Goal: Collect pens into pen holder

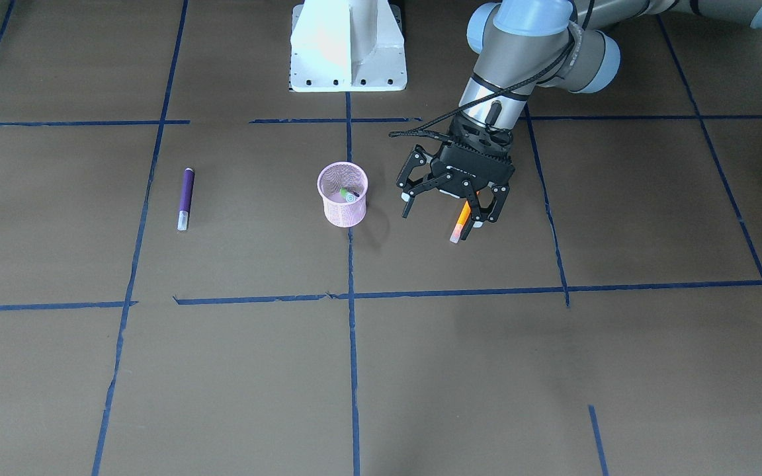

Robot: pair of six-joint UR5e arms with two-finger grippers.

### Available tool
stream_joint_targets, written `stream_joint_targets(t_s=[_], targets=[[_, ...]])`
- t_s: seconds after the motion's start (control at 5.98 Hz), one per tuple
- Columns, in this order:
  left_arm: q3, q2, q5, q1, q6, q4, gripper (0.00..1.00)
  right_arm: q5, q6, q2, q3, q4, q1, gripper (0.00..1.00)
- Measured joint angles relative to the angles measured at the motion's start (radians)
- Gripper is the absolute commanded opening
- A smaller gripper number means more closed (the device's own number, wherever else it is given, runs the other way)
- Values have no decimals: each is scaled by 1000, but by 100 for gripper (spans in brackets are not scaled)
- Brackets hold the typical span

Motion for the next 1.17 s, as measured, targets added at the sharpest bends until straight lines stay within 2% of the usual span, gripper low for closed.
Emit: stream_joint_targets(t_s=[0.5, 0.84, 1.17], targets=[[3, 1, -1, 0, 1, 5, 100, 89, 82, 30, 61, 4, 66, 0], [6, 22, -4, 8, 5, 16, 100, 107, 248, 36, 185, 8, 84, 0], [17, 50, -38, 12, 7, 19, 100, 106, 460, 38, 368, 10, 89, 0]])
